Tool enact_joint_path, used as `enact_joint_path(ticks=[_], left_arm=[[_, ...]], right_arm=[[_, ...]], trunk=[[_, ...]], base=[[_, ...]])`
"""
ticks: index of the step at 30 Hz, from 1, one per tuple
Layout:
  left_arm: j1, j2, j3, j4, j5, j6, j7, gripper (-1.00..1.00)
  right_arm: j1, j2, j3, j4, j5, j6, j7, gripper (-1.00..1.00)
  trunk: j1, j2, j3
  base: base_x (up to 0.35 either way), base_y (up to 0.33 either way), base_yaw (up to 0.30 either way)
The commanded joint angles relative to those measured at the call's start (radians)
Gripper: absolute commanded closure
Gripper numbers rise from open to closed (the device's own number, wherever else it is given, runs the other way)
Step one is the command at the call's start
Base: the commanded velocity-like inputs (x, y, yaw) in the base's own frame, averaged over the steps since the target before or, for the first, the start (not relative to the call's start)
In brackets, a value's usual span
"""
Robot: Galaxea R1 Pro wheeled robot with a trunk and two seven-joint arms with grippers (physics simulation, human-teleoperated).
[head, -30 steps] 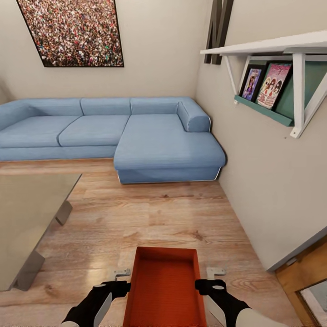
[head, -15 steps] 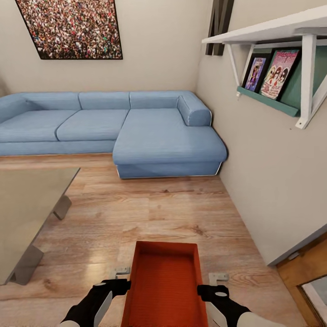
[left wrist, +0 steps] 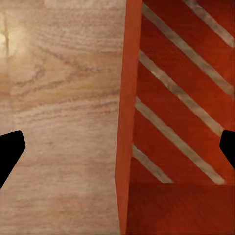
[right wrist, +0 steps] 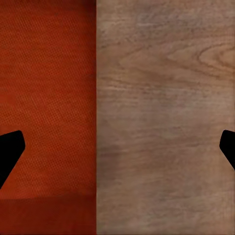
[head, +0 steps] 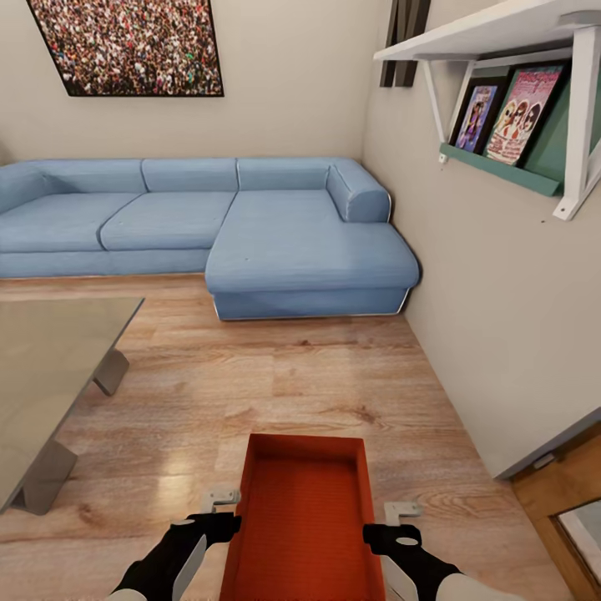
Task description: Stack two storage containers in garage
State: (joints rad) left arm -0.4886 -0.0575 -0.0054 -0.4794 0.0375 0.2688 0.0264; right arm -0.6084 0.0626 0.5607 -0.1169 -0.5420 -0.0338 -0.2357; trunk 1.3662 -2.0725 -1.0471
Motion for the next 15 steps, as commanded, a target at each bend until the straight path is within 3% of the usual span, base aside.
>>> enact_joint_path(ticks=[1,15], left_arm=[[0.000,0.000,-0.001,-0.002,0.004,0.006,0.003,-1.00],[0.000,0.001,-0.001,-0.004,0.004,0.004,0.003,-1.00]], right_arm=[[-0.001,0.000,0.008,0.000,-0.010,-0.003,-0.004,-1.00],[-0.001,0.000,0.008,0.000,-0.010,-0.003,-0.004,-1.00]], trunk=[[0.004,-0.008,-0.004],[0.011,-0.022,-0.011]], base=[[0.000,0.000,0.000],[0.000,0.000,0.000]])
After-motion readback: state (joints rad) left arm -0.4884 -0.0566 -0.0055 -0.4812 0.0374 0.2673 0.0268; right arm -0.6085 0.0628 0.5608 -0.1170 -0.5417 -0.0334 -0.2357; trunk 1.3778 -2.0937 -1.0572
